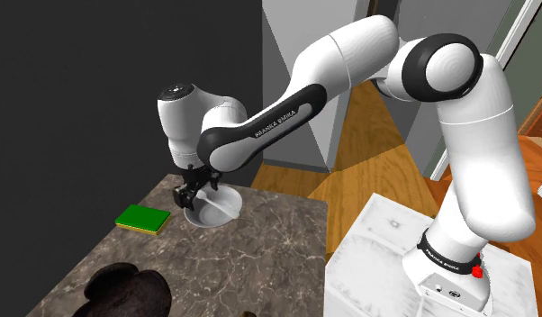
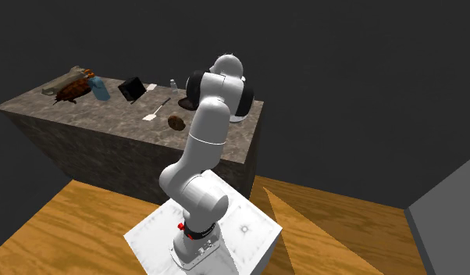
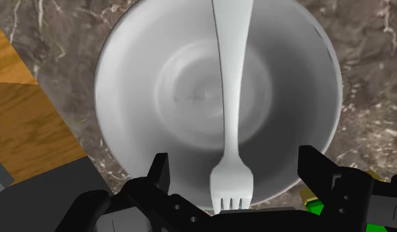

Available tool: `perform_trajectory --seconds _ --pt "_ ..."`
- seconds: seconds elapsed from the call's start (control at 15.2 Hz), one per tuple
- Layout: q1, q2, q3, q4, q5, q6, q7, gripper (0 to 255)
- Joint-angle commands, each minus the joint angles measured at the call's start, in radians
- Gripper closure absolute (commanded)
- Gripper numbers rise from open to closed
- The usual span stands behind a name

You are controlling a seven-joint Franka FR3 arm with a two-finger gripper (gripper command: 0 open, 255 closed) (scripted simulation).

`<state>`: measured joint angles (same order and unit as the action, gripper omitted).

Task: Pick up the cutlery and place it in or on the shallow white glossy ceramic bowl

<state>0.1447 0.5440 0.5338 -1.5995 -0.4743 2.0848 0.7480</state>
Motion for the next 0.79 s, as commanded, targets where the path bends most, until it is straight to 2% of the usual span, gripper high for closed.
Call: perform_trajectory --seconds 0.0,0.2,0.73 --pt "-0.001 -0.016 0.007 0.010 0.011 -0.024 -0.006 0" --pt "-0.002 -0.055 0.024 0.045 0.038 -0.093 -0.023 0" --pt "-0.002 -0.055 0.024 0.045 0.038 -0.093 -0.023 0"
